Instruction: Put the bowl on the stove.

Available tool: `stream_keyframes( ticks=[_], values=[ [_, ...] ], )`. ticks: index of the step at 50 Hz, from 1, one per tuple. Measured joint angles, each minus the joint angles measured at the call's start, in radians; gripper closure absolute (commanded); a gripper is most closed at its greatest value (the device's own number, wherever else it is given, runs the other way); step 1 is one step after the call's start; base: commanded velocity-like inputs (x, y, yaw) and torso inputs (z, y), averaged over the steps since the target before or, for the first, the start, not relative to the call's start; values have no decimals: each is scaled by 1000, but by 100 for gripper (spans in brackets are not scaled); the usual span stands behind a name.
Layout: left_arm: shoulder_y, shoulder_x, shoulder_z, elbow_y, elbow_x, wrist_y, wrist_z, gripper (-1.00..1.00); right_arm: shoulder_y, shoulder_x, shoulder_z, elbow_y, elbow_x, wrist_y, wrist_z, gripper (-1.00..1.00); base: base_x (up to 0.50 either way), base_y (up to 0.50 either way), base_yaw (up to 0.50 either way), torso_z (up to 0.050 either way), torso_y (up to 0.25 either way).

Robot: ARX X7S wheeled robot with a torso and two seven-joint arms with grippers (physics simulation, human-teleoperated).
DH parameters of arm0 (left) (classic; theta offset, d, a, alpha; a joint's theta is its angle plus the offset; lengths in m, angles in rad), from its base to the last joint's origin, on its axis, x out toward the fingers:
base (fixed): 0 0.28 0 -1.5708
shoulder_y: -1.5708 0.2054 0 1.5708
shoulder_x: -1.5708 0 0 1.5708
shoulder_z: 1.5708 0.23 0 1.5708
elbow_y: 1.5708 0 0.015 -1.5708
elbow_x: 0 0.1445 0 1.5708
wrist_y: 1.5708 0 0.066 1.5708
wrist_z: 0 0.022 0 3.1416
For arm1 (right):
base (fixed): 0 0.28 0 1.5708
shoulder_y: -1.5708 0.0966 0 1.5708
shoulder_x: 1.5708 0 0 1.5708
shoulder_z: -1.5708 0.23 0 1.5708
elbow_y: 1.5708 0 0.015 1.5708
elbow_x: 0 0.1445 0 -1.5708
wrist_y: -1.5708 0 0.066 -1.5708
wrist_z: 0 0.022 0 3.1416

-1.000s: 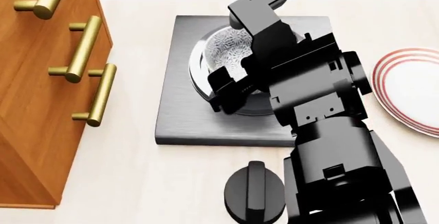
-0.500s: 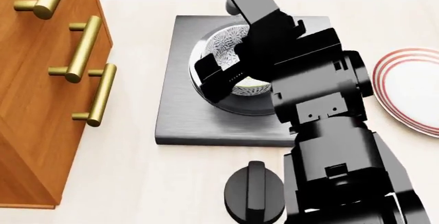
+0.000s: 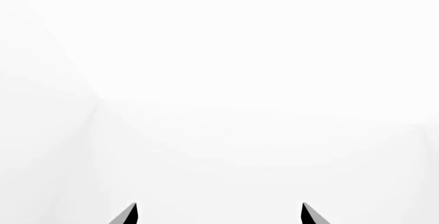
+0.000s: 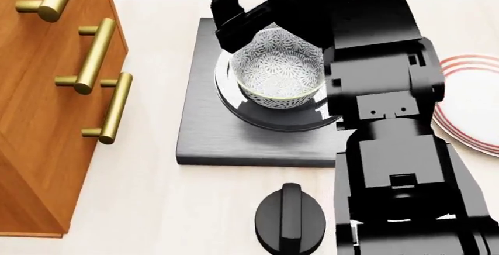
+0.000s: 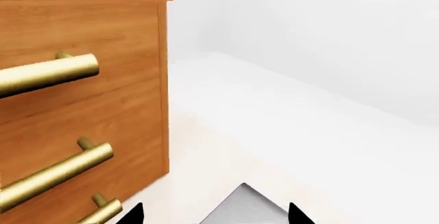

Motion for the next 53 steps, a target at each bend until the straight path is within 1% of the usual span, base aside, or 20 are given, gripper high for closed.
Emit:
stream_keyframes(
  ticks=[5, 12, 14, 21, 27, 31, 39, 53],
  values=[
    [-1, 0, 1, 0, 0, -1, 0, -100, 9, 9, 65, 0, 24, -69, -3, -100, 0, 0, 0, 0, 0],
    [-2, 0, 3, 0, 0, -1, 0, -100, -7, 31, 192, -15, 92, -162, -21, -100, 0, 0, 0, 0, 0],
    [-3, 0, 4, 0, 0, -1, 1, -100, -41, 36, 228, -73, 120, -158, -23, -100, 0, 0, 0, 0, 0],
    [-4, 1, 5, -2, -1, 0, 2, -100, -212, 35, 342, -376, 247, -96, -28, -100, 0, 0, 0, 0, 0],
    [-5, 1, 9, -2, -3, 2, 6, -100, -342, 8, 417, -530, 372, -135, -57, -100, 0, 0, 0, 0, 0],
    [-5, 1, 12, -2, -6, 4, 9, -100, -420, -5, 419, -590, 490, -190, -73, -100, 0, 0, 0, 0, 0],
    [-4, -1, 13, 0, -12, 8, 13, -100, -573, -16, 374, -746, 716, -275, -69, -100, 0, 0, 0, 0, 0],
    [-3, -4, 12, 3, -18, 13, 18, -100, -778, -2, 343, -1020, 957, -341, -17, -100, 0, 0, 0, 0, 0]
  ],
)
